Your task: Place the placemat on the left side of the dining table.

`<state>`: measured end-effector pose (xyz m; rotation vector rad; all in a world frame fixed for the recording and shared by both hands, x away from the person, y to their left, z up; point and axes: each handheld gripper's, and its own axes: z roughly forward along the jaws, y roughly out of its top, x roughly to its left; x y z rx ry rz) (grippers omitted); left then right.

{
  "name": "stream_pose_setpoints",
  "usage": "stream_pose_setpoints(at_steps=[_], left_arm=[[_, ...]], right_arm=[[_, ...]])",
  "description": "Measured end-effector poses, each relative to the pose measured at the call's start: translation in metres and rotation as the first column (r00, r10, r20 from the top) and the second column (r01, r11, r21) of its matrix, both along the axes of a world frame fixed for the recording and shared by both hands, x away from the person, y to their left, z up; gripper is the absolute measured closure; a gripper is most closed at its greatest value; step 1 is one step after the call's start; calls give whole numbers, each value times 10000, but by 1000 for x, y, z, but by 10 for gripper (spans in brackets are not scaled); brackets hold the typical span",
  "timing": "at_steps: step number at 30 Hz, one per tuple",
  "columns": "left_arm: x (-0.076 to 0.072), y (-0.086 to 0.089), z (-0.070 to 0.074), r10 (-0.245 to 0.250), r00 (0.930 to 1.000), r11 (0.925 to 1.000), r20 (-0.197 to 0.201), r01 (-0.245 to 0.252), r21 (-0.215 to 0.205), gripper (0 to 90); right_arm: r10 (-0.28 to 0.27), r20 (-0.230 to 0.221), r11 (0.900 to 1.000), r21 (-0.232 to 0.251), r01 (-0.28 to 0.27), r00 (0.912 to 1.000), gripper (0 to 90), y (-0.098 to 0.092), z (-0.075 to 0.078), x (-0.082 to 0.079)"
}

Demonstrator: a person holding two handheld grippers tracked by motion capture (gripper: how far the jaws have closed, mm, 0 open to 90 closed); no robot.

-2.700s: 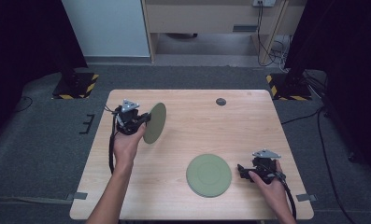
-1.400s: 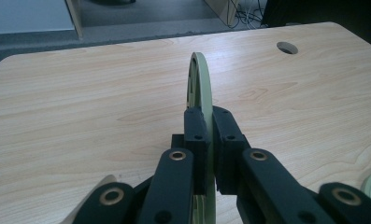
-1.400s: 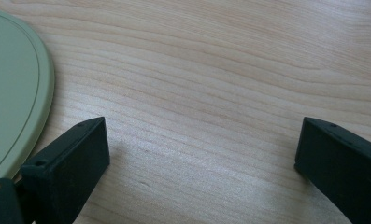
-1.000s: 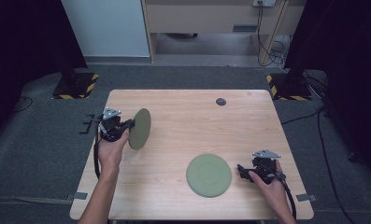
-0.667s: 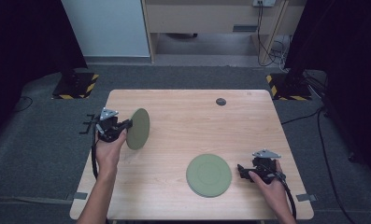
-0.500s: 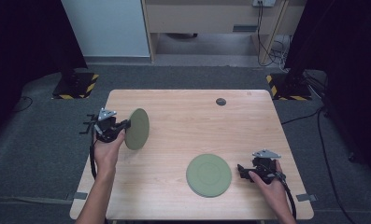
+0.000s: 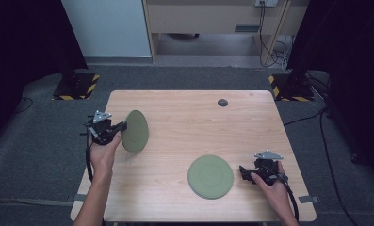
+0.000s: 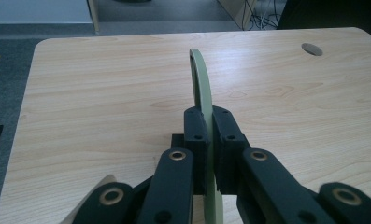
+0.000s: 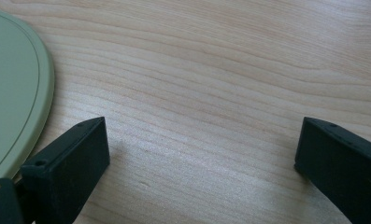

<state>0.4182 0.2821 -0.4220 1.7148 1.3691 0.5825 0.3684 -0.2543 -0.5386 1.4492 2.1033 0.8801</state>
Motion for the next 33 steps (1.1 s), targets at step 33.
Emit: stream_pose_setpoints(at_steps=[33], left_arm=[[-7, 43, -29, 694, 9967, 9975, -420, -698, -77, 856]], right_arm=[[15, 1, 10000, 1, -15, 10000, 33, 0, 0, 0]])
